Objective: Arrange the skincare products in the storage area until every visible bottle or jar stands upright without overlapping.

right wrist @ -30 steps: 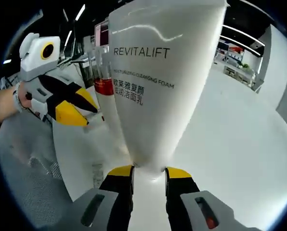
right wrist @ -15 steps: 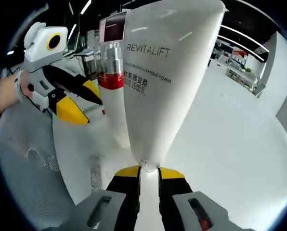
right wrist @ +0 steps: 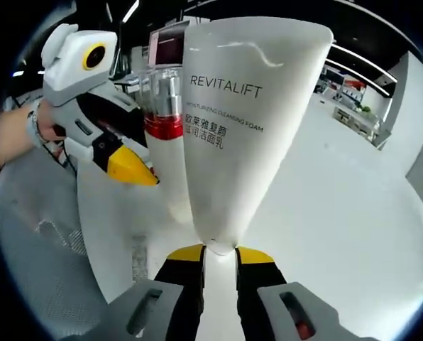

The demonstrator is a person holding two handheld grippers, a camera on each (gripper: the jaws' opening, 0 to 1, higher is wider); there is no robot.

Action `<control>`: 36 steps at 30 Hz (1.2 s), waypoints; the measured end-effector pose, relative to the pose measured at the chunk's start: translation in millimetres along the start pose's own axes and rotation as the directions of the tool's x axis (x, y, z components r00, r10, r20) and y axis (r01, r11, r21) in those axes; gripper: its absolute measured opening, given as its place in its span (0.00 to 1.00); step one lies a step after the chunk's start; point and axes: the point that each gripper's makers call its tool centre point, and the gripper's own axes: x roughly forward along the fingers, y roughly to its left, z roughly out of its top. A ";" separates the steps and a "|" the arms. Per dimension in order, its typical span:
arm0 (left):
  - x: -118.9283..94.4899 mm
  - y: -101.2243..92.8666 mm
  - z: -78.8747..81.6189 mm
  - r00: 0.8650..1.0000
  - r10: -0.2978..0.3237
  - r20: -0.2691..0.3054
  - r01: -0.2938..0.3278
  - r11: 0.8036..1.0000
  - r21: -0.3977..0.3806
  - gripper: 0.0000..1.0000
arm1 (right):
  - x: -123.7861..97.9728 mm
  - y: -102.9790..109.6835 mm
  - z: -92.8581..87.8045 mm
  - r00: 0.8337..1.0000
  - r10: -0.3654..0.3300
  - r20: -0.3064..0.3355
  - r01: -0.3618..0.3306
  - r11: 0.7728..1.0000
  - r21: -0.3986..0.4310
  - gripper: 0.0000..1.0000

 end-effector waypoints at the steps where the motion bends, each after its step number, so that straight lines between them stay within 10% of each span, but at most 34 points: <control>1: -0.1 0.1 0.2 1.000 -0.007 0.005 0.007 1.000 0.005 0.21 | 0.2 0.1 0.2 1.000 0.000 0.001 0.000 1.000 0.000 0.11; 36: 4.3 0.1 0.5 0.997 -0.055 0.059 0.056 0.998 -0.013 0.21 | 10.3 4.6 6.9 1.000 -0.023 0.007 0.023 1.000 -0.020 0.17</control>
